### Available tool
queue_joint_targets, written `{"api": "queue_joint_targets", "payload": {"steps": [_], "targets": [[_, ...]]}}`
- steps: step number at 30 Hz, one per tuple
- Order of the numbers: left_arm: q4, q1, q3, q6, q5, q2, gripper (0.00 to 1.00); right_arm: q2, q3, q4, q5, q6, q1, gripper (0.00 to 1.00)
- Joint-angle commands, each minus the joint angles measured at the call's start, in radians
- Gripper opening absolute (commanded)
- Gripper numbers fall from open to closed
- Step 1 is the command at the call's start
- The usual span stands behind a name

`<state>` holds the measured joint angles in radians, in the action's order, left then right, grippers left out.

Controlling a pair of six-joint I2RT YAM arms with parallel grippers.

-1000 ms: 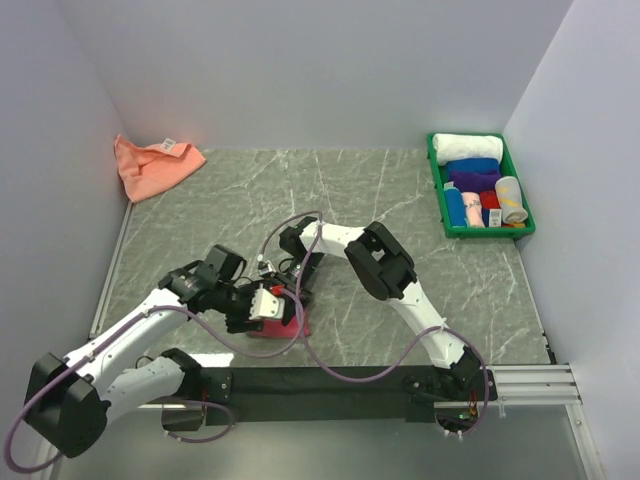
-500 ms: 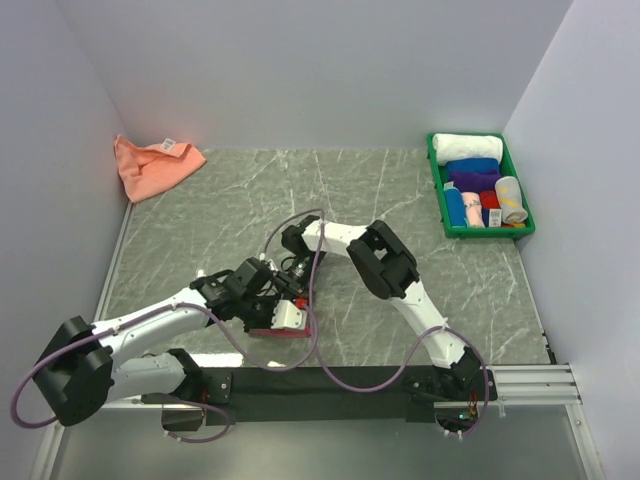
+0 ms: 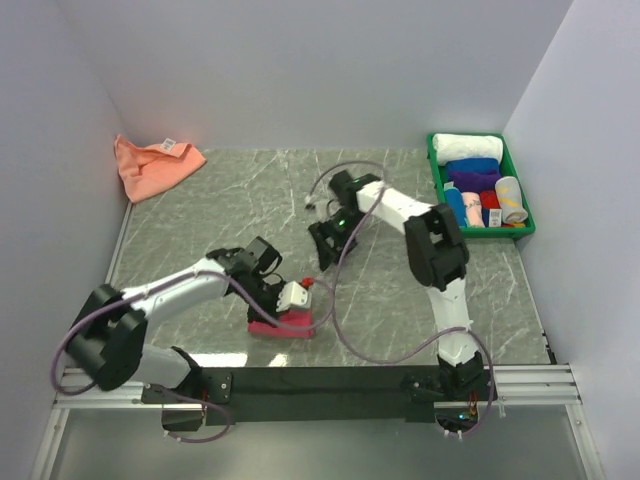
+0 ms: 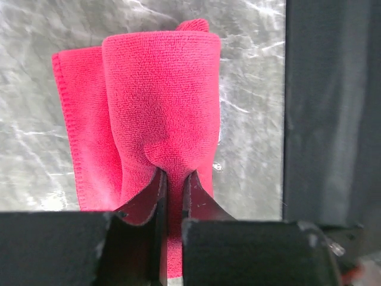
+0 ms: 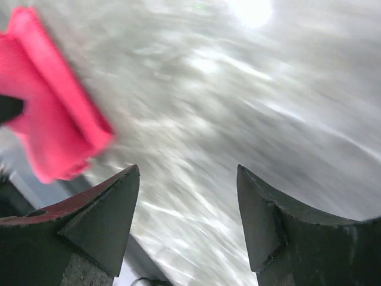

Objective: Roll the towels
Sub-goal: Roll the towel

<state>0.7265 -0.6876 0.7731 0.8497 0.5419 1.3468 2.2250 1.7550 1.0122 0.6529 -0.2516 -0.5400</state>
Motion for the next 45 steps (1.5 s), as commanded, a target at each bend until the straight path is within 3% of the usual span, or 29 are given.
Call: {"api": "queue_joint_targets", "payload": {"steps": [1, 6, 15, 20, 24, 31, 36, 45], "targets": [[0.232, 0.058, 0.102, 0.040, 0.118, 0.154, 0.01, -0.163, -0.038, -0.086, -0.101, -0.038, 0.084, 0.73], [0.326, 0.181, 0.338, 0.074, 0.182, 0.421, 0.01, -0.414, -0.227, -0.178, -0.124, -0.081, 0.149, 0.73], [0.456, 0.335, 0.681, 0.112, 0.256, 0.808, 0.01, -0.815, -0.609, -0.380, -0.222, -0.080, 0.140, 0.68], [0.464, 0.344, 0.764, 0.094, 0.248, 0.914, 0.01, -0.896, -0.652, -0.426, -0.300, -0.098, -0.001, 0.67], [0.462, 0.344, 0.770, 0.088, 0.239, 0.943, 0.01, -0.832, -0.638, -0.489, -0.481, -0.107, -0.283, 0.71], [0.472, 0.356, 0.752, 0.086, 0.259, 0.969, 0.02, -0.613, -0.542, -0.610, -0.651, -0.156, -0.552, 0.75], [0.516, 0.369, 0.776, 0.106, 0.286, 1.003, 0.04, -0.507, -0.512, -0.676, -0.685, -0.190, -0.623, 0.75], [0.583, 0.384, 0.821, 0.157, 0.314, 1.065, 0.05, -0.374, -0.608, -0.871, -0.849, -0.302, -0.690, 0.73]]}}
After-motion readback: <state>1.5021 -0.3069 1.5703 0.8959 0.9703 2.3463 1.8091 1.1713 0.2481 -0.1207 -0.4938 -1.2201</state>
